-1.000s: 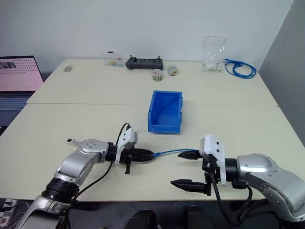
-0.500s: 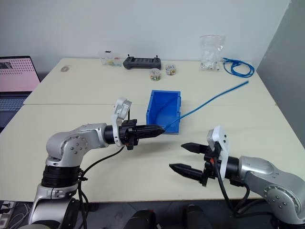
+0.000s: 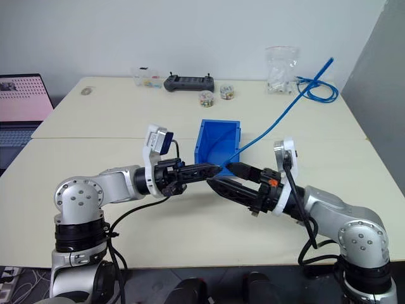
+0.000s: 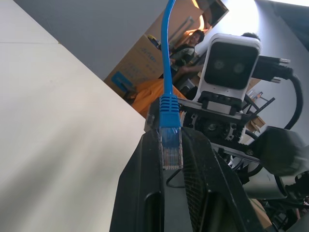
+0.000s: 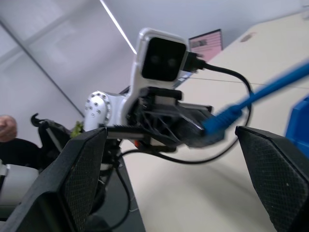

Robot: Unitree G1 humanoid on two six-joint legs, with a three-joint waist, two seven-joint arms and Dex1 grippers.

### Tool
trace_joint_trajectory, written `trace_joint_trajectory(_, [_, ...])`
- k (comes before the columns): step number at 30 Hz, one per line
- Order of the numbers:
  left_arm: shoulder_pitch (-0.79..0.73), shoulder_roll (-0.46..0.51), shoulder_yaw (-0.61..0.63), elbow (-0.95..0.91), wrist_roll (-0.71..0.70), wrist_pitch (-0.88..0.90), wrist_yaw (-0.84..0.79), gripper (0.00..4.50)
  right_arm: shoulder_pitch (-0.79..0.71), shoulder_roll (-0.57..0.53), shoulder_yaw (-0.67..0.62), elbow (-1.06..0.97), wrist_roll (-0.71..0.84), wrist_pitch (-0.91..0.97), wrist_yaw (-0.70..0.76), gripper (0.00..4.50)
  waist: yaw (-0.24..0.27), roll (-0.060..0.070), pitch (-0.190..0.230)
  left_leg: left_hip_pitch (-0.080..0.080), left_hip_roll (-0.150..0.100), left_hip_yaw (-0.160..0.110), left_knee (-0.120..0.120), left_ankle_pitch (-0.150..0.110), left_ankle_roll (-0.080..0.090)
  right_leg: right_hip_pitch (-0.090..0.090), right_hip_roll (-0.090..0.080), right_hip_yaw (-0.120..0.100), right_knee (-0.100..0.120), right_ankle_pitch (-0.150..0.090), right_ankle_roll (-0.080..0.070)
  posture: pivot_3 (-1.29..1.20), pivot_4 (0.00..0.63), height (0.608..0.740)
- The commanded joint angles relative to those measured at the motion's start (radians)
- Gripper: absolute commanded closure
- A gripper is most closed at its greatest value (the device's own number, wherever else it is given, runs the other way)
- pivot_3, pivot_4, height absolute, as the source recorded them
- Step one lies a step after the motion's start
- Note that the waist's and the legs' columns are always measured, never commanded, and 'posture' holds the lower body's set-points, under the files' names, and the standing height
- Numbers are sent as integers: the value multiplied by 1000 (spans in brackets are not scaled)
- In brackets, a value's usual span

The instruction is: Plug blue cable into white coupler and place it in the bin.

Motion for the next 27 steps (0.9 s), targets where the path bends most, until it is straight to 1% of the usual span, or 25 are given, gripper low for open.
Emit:
trace_joint_trajectory(1, [0, -1, 14, -44, -64, -1, 40, 4263, -35, 14, 19, 1, 46, -27, -14, 0, 0, 0, 0, 0, 0, 0, 0, 0, 0, 0, 0, 0, 0, 0, 0, 0, 150, 740])
trace_joint_trajectory(8, [6, 13, 11, -48, -121, -13, 83, 4263, -69, -4, 18, 36, 60, -34, 2, 0, 1, 0, 0, 0, 0, 0, 0, 0, 0, 0, 0, 0, 0, 0, 0, 0, 150, 740])
trace_joint_trajectory(9, [11, 16, 10, -52, -128, -14, 87, 4263, -72, -6, 16, 38, 65, -34, 4, 365, 1, 0, 0, 0, 0, 0, 0, 0, 0, 0, 0, 0, 0, 0, 0, 0, 150, 740])
trace_joint_trajectory(10, [15, 18, 9, -55, -133, -16, 90, 4263, -75, -10, 14, 43, 73, -33, 7, 523, 1, 0, 0, 0, 0, 1, 0, 0, 0, 0, 0, 0, 0, 0, 0, 0, 150, 740])
trace_joint_trajectory(13, [27, 28, 5, -60, -145, -22, 93, 4263, -81, -17, 9, 53, 98, -36, 7, 1398, 1, 0, 0, 0, 0, 0, 0, 0, 0, -1, 0, 0, 0, 0, 0, 0, 150, 740])
trace_joint_trajectory(16, [35, 36, 0, -62, -151, -28, 94, 4263, -83, -21, 7, 63, 118, -40, 5, 2000, 1, 0, 0, -1, 0, 1, 0, 0, 0, -1, 0, 0, 0, 0, 0, 0, 150, 740])
trace_joint_trajectory(21, [50, 53, -11, -70, -158, -44, 88, 4263, -83, -21, 7, 73, 160, -42, 1, 3207, 1, 0, 0, -1, 0, 1, 0, 0, 0, -1, 0, 0, -1, 0, 0, 0, 150, 740])
trace_joint_trajectory(23, [59, 67, -17, -73, -153, -50, 74, 4263, -83, -24, 4, 79, 190, -41, -4, 3570, 1, 0, 0, -2, 0, 1, 0, 0, 0, -2, 0, 0, -1, 0, 0, 0, 150, 740])
trace_joint_trajectory(25, [69, 80, -23, -75, -147, -56, 58, 4263, -82, -32, 1, 84, 215, -40, -6, 4060, 1, 0, 0, -4, 0, 1, 0, 0, 0, -5, 0, 1, 0, 0, 0, 0, 150, 740])
trace_joint_trajectory(27, [79, 98, -31, -77, -137, -65, 37, 4263, -81, -45, -3, 91, 244, -36, -7, 4380, 1, 0, 0, -5, 0, 1, 0, 0, 0, -6, 0, 0, 0, 0, 0, 0, 150, 740])
